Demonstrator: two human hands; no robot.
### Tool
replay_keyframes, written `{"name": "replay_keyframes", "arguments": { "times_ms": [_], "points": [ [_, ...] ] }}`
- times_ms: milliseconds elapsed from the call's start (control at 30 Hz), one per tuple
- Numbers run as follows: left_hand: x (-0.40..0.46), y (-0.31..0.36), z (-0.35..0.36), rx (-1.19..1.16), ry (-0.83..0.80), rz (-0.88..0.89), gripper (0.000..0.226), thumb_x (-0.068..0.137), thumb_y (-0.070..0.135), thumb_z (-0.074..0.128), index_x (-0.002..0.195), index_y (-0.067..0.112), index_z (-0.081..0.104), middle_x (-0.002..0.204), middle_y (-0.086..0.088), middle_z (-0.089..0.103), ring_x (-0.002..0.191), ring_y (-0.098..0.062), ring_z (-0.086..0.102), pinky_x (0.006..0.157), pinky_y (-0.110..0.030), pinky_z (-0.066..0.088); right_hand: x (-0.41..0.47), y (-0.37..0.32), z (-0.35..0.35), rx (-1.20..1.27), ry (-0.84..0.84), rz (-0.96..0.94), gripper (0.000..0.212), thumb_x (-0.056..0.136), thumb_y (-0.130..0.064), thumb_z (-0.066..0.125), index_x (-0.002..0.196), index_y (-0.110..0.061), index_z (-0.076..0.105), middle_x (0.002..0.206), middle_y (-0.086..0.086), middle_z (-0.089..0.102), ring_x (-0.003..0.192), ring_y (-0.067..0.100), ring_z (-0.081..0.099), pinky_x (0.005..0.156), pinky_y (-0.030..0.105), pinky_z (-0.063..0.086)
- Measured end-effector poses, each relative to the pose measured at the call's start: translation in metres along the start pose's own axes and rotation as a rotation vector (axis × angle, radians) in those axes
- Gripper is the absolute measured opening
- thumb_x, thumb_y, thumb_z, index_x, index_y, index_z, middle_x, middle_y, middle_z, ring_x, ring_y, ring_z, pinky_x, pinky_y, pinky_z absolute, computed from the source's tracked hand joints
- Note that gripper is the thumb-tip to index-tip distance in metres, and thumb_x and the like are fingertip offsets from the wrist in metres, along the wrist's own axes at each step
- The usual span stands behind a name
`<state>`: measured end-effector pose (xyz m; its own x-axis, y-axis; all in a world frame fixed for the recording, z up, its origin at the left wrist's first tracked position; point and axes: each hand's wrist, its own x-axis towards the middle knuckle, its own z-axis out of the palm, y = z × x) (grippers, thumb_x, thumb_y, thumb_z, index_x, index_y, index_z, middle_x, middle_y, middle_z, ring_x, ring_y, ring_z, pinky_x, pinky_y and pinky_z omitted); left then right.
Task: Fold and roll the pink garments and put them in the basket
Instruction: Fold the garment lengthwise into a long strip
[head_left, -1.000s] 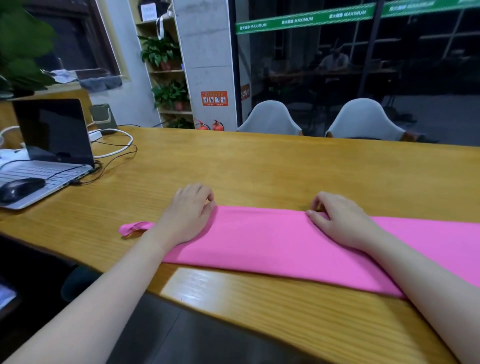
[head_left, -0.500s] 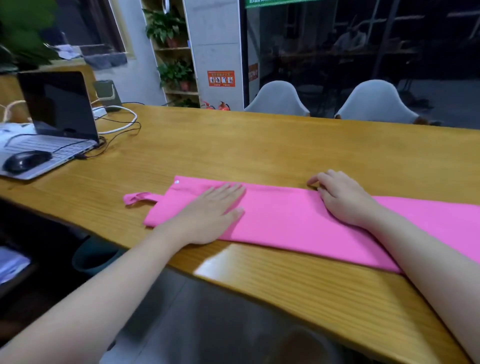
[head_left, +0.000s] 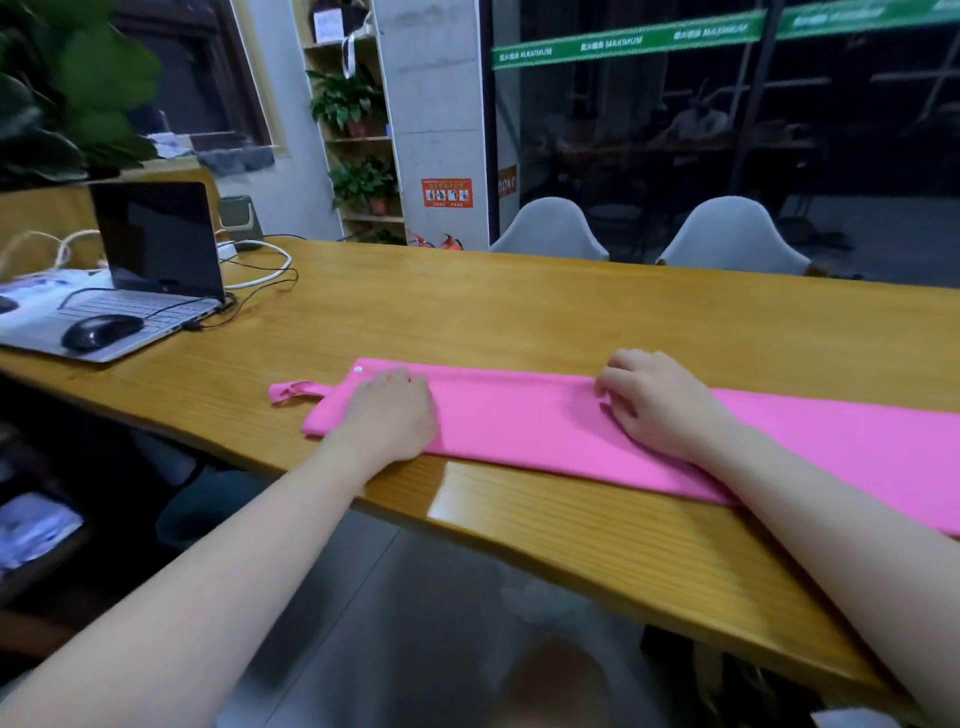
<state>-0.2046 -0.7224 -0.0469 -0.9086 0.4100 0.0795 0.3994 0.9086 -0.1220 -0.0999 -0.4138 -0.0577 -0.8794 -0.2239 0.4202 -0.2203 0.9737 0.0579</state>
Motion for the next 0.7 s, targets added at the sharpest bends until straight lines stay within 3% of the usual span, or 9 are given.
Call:
{"name": "replay_keyframes", "arguments": {
  "times_ms": [67, 133, 200, 267, 333, 433, 500, 600, 700],
  "points": [
    [-0.025, 0.057, -0.014, -0.052, -0.033, 0.059, 0.039, 0.101, 0.027, 0.038, 0.129, 0.006, 0.055, 0.132, -0.019, 0.056, 0.124, -0.039, 0.054, 0.103, -0.048, 0.044, -0.016, 0.003, -0.008, -0.078, -0.077, -0.061, 0.027, 0.094, -0.025, 0.041, 0.092, -0.015, 0.066, 0.088, 0.006, 0.060, 0.077, 0.033, 0.061, 0.066, 0.042, 0.050],
    [-0.042, 0.124, -0.020, -0.109, -0.154, 0.150, 0.053, 0.096, 0.032, 0.032, 0.137, 0.002, 0.049, 0.141, -0.022, 0.051, 0.129, -0.043, 0.048, 0.108, -0.052, 0.041, -0.032, 0.008, -0.015, -0.097, -0.119, -0.063, 0.034, 0.097, -0.027, 0.036, 0.097, -0.013, 0.066, 0.089, 0.006, 0.060, 0.077, 0.032, 0.063, 0.064, 0.039, 0.049],
    [-0.040, 0.177, -0.024, -0.200, -0.307, 0.083, 0.069, 0.100, 0.041, 0.025, 0.153, -0.004, 0.028, 0.158, -0.033, 0.025, 0.144, -0.051, 0.025, 0.117, -0.066, 0.022, -0.044, 0.019, -0.020, -0.079, -0.142, -0.036, 0.034, 0.098, -0.027, 0.036, 0.107, -0.013, 0.066, 0.098, 0.007, 0.062, 0.086, 0.031, 0.064, 0.069, 0.039, 0.051],
    [-0.022, 0.198, -0.027, -0.321, -0.362, -0.047, 0.087, 0.103, 0.060, 0.019, 0.158, -0.005, 0.006, 0.164, -0.034, -0.001, 0.152, -0.051, -0.001, 0.115, -0.075, 0.000, -0.055, 0.036, -0.022, -0.019, -0.203, -0.002, 0.034, 0.100, -0.019, 0.044, 0.126, -0.014, 0.065, 0.123, 0.007, 0.063, 0.111, 0.028, 0.062, 0.095, 0.036, 0.051],
    [0.006, 0.198, -0.021, -0.311, -0.329, -0.033, 0.103, 0.096, 0.076, 0.015, 0.159, -0.003, -0.004, 0.166, -0.028, -0.011, 0.153, -0.046, -0.012, 0.113, -0.076, -0.008, -0.065, 0.057, -0.022, 0.089, -0.276, 0.055, 0.042, 0.105, -0.018, 0.045, 0.147, -0.021, 0.054, 0.151, -0.001, 0.050, 0.138, 0.016, 0.046, 0.118, 0.023, 0.027],
    [0.058, 0.190, -0.007, -0.240, -0.318, 0.101, 0.112, 0.088, 0.086, 0.016, 0.160, 0.004, -0.009, 0.167, -0.019, -0.016, 0.155, -0.038, -0.014, 0.116, -0.073, -0.007, -0.070, 0.082, -0.020, 0.224, -0.383, 0.175, 0.049, 0.109, -0.038, 0.035, 0.158, -0.036, 0.031, 0.164, -0.017, 0.025, 0.149, -0.002, 0.019, 0.123, 0.017, 0.004],
    [0.097, 0.186, -0.004, -0.205, -0.319, 0.221, 0.112, 0.086, 0.088, 0.017, 0.161, 0.009, -0.009, 0.169, -0.014, -0.016, 0.156, -0.033, -0.013, 0.119, -0.069, -0.005, -0.066, 0.097, -0.017, 0.223, -0.429, 0.185, 0.058, 0.104, -0.052, 0.028, 0.160, -0.040, 0.020, 0.164, -0.022, 0.013, 0.149, -0.008, 0.008, 0.118, 0.009, -0.006],
    [0.156, 0.183, -0.004, -0.177, -0.275, 0.373, 0.106, 0.087, 0.087, 0.021, 0.163, 0.017, -0.004, 0.170, -0.006, -0.011, 0.157, -0.025, -0.009, 0.123, -0.062, -0.001, -0.051, 0.115, -0.009, 0.201, -0.463, 0.186, 0.070, 0.097, -0.066, 0.022, 0.161, -0.042, 0.010, 0.166, -0.022, 0.000, 0.151, -0.006, -0.003, 0.115, 0.009, -0.012],
    [0.218, 0.191, 0.005, -0.183, -0.216, 0.454, 0.099, 0.086, 0.087, 0.022, 0.164, 0.028, 0.003, 0.171, 0.003, -0.004, 0.157, -0.015, -0.004, 0.126, -0.053, -0.001, -0.028, 0.136, 0.009, 0.182, -0.444, 0.238, 0.071, 0.100, -0.065, 0.024, 0.162, -0.038, 0.008, 0.169, -0.016, -0.002, 0.153, -0.003, -0.005, 0.118, 0.015, -0.010]
  ]
}}
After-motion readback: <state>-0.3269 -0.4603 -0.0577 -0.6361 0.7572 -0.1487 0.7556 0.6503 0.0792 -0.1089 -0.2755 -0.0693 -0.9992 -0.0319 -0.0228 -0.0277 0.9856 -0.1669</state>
